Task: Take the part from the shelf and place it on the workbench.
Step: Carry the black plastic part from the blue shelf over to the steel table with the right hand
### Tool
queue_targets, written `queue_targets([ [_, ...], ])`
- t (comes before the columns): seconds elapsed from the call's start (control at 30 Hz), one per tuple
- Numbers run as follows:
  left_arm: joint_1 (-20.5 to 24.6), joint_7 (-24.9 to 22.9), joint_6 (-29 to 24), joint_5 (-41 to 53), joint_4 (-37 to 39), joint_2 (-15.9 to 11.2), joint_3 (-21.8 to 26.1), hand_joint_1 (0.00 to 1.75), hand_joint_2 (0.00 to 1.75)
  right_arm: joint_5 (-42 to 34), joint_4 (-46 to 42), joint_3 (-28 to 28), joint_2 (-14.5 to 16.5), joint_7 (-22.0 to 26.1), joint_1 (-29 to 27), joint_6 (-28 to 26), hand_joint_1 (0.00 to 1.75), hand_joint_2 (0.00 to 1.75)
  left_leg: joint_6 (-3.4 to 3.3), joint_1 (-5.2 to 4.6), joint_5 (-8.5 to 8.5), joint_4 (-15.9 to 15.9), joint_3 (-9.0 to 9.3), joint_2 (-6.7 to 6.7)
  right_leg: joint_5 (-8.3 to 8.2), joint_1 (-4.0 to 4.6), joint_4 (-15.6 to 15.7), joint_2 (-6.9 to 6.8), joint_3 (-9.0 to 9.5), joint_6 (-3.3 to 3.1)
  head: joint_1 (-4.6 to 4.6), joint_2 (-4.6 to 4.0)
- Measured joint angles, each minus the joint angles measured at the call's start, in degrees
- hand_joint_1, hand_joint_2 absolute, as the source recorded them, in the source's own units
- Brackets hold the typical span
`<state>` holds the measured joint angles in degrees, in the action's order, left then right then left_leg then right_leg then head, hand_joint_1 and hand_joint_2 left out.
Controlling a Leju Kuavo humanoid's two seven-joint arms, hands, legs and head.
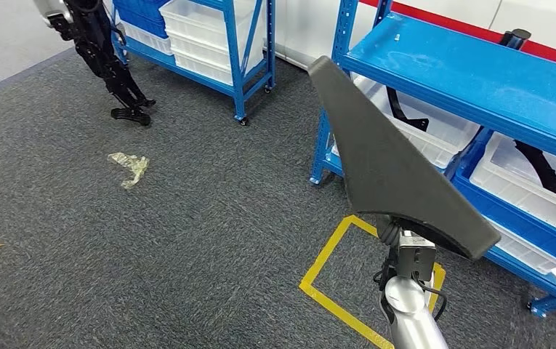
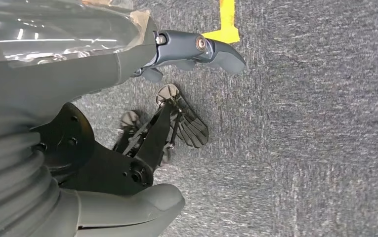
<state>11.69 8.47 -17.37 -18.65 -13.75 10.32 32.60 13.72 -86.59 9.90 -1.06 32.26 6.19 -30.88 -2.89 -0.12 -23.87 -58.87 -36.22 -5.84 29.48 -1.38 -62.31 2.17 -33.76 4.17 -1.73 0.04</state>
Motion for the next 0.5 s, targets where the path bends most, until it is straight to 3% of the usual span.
queue_targets([
  [0.07, -0.1, 0.0, 1.1, -0.2, 0.0, 0.1, -0.1, 0.00, 1.75, 0.0, 0.0, 0.0, 0.0, 0.0, -0.1, -0.1, 1.73, 1.75, 0.59, -0.11, 0.17, -0.2, -0.40, -1.10, -0.95, 0.03, 3.2, 1.04, 1.55, -0.63, -0.02, 0.00],
  [0.13, -0.4, 0.0, 3.0, -0.5, 0.0, 0.0, -0.1, 0.00, 1.75, 0.1, -0.1, 0.0, 0.0, 0.0, -0.2, -0.1, 1.73, 1.75, 1.25, -0.04, 0.42, -0.1, -0.70, -1.88, -1.24, 0.00, 3.3, 0.05, 1.70, -1.44, -0.03, 0.00],
  [0.17, -0.6, 0.0, 4.1, -0.6, 0.0, -0.1, -0.1, 0.00, 1.75, 0.1, -0.1, -0.1, 0.0, 0.0, -0.2, -0.1, 1.73, 1.75, 1.51, -0.08, 0.21, -0.3, -0.96, -1.36, -1.39, -0.15, 3.5, -0.47, 1.79, -1.80, -0.04, 0.00],
  [0.23, -0.7, 0.1, 6.6, -0.8, 0.0, -0.3, -0.1, 0.00, 1.75, 0.2, -0.3, -0.2, 0.0, 0.0, -0.3, -0.1, 1.73, 1.75, 2.01, -0.13, -1.89, -3.7, -2.63, 1.56, -1.56, -0.51, 3.7, -1.62, 1.94, -2.62, -0.26, 0.00],
  [0.3, -0.8, 0.3, 9.3, -0.9, 0.0, -0.3, -0.2, 0.00, 1.75, 0.1, -0.6, -0.6, -0.1, 0.0, -0.7, -0.1, 1.73, 1.75, 2.57, 0.10, -5.47, -11.1, -6.20, 4.58, -1.49, -0.24, 3.7, -2.98, 1.96, -3.12, -0.46, 0.00],
  [0.37, -0.9, 0.5, 11.4, -1.0, 0.0, -0.3, -0.4, 0.00, 1.75, 0.0, -0.9, -0.9, -0.2, -0.2, -1.2, 0.1, 1.73, 1.75, 2.94, 0.48, -7.03, -16.3, -8.74, 5.43, -1.41, -0.10, 3.7, -4.49, 1.93, -3.20, -0.46, 0.01],
  [0.4, -1.0, 0.6, 11.9, -1.2, 0.0, -0.3, -0.5, 0.00, 1.75, 0.0, -1.0, -1.1, -0.2, -0.3, -1.4, 0.2, 1.73, 1.75, 3.03, 0.63, -6.27, -15.7, -8.43, 5.64, -1.38, -0.10, 3.7, -5.17, 1.95, -3.22, -0.46, 0.01],
  [0.43, -1.1, 0.7, 12.4, -1.3, 0.0, -0.3, -0.6, 0.00, 1.75, 0.0, -1.2, -1.2, -0.2, -0.3, -1.5, 0.3, 1.73, 1.75, 3.02, 0.73, -4.65, -12.8, -6.84, 6.06, -1.32, -0.13, 3.7, -5.80, 2.00, -3.19, -0.46, 0.01],
  [0.5, -1.1, 1.0, 12.8, -1.5, 0.0, -0.3, -0.8, 0.00, 1.75, 0.0, -1.6, -1.4, -0.2, -0.4, -1.7, 0.6, 1.73, 1.75, 2.70, 0.58, -1.71, -4.6, -2.31, 8.42, -1.10, 0.10, 3.7, -6.87, 2.18, -2.88, -0.44, 0.00],
])
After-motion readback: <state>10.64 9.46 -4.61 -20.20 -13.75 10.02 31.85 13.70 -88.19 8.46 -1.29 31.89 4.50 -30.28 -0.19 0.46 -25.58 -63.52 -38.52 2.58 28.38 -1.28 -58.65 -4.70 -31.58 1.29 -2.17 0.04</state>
